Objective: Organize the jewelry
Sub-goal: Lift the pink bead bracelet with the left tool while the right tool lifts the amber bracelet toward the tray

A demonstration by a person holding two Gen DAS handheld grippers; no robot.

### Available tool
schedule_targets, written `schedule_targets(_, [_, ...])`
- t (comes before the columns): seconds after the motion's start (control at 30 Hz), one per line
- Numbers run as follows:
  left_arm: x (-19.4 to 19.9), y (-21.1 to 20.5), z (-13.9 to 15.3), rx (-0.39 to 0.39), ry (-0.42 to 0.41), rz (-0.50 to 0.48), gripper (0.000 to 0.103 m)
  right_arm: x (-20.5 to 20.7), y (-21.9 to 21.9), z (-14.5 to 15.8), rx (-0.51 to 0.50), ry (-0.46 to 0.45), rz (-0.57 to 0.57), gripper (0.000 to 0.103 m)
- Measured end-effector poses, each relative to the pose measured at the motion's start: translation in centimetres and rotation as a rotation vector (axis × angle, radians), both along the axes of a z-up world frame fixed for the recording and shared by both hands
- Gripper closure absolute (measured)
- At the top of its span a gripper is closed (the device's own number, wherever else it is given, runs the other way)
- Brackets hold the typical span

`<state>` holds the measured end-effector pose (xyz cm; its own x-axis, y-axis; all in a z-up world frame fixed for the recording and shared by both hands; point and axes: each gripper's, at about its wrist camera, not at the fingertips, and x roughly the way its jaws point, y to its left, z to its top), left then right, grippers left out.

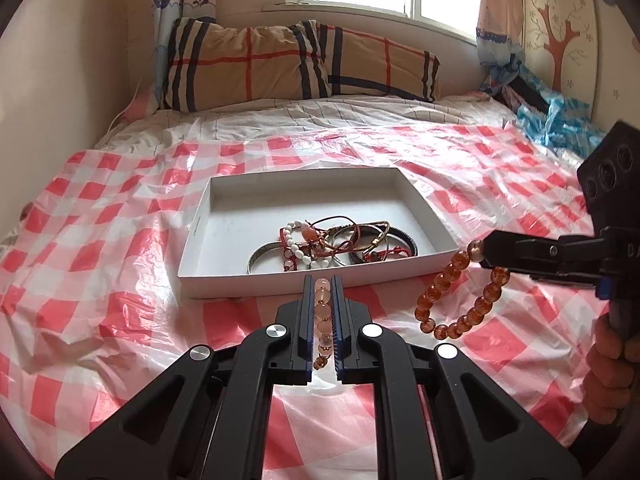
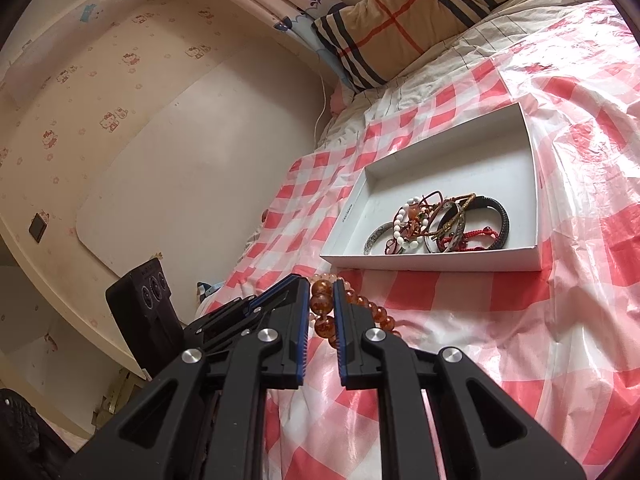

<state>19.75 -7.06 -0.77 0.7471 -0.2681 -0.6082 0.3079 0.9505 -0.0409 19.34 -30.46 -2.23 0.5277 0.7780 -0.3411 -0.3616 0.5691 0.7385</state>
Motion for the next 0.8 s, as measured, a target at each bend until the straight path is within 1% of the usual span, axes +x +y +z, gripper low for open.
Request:
schedule_targets(0.17, [0.2,1.2,0.5,-0.081,0.006,0.001,0.096,-0.1,-0.5,0.1,0.017,-0.011,-0.012,0.09])
schedule_targets(0.33, [0.4,1.7,0.6,-0.121,0.007,0.007,0.096,-0.2,-0.6,0.3,0.021,-0.017,-0.017,0.09])
schedule_targets(0.8, [0.7,1.2,0.8,-0.111,-0.012,-0.002,0.096,0.3,-0.8,0.4,0.034,-0.025,-0.035,0.09])
